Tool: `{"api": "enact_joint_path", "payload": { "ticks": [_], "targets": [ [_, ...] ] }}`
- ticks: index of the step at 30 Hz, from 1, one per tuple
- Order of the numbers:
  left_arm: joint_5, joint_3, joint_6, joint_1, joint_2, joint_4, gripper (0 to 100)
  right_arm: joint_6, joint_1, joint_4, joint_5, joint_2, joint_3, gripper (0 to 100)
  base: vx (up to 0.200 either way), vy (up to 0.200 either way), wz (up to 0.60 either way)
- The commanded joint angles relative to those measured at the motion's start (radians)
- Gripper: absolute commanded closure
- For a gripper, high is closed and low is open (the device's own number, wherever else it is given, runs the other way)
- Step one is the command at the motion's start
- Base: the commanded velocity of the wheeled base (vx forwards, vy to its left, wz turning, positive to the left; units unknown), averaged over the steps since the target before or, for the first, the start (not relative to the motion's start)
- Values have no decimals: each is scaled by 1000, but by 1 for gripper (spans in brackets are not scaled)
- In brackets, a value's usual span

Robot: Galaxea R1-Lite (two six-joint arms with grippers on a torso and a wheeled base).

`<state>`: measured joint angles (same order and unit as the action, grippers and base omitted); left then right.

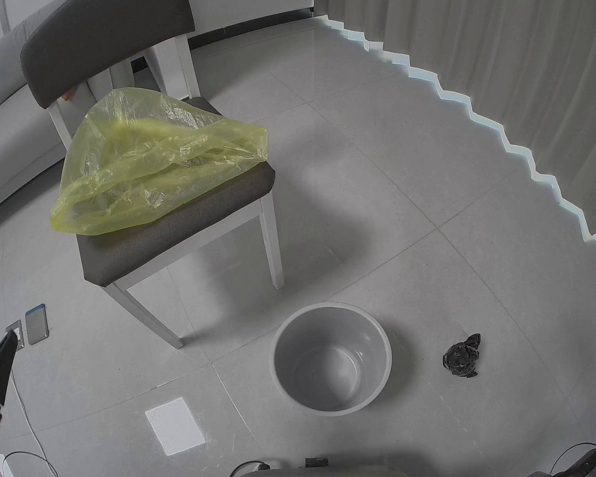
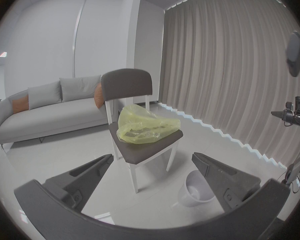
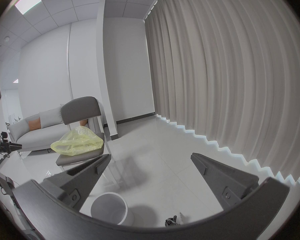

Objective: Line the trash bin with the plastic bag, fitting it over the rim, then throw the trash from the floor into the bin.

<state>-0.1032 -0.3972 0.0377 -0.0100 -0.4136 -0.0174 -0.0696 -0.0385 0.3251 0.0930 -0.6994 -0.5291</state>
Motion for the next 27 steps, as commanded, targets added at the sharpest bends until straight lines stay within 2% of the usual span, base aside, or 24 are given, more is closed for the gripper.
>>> {"api": "enact_joint_path", "payload": {
  "ticks": [1, 3, 5, 10, 15, 20, 21, 27],
  "targets": [
    [65, -292, -50, 42, -588, -2, 0, -26, -58, 178, -1, -285, -51, 0, 0, 0, 0],
    [79, -310, -56, 50, -620, -1, 0, -30, -60, 178, -2, -290, -57, 0, 0, 0, 0],
    [126, -373, -90, 94, -738, -2, 0, -35, -57, 178, -24, -312, -65, 0, 0, 0, 0],
    [132, -416, -120, 147, -869, -18, 0, -36, -57, 178, -39, -313, -69, 0, 0, 0, 0],
    [145, -453, -134, 151, -976, -85, 0, -36, -57, 178, -39, -315, -71, 0, 0, 0, 0],
    [194, -476, -159, 147, -1030, -142, 0, -36, -55, 178, -39, -315, -72, 0, 0, 0, 0],
    [201, -485, -163, 147, -1044, -188, 0, -38, -54, 178, -38, -316, -77, 0, 0, 0, 0],
    [201, -497, -182, 145, -1074, -202, 0, -56, -44, 178, -38, -324, -84, 0, 0, 0, 0]
  ]
}}
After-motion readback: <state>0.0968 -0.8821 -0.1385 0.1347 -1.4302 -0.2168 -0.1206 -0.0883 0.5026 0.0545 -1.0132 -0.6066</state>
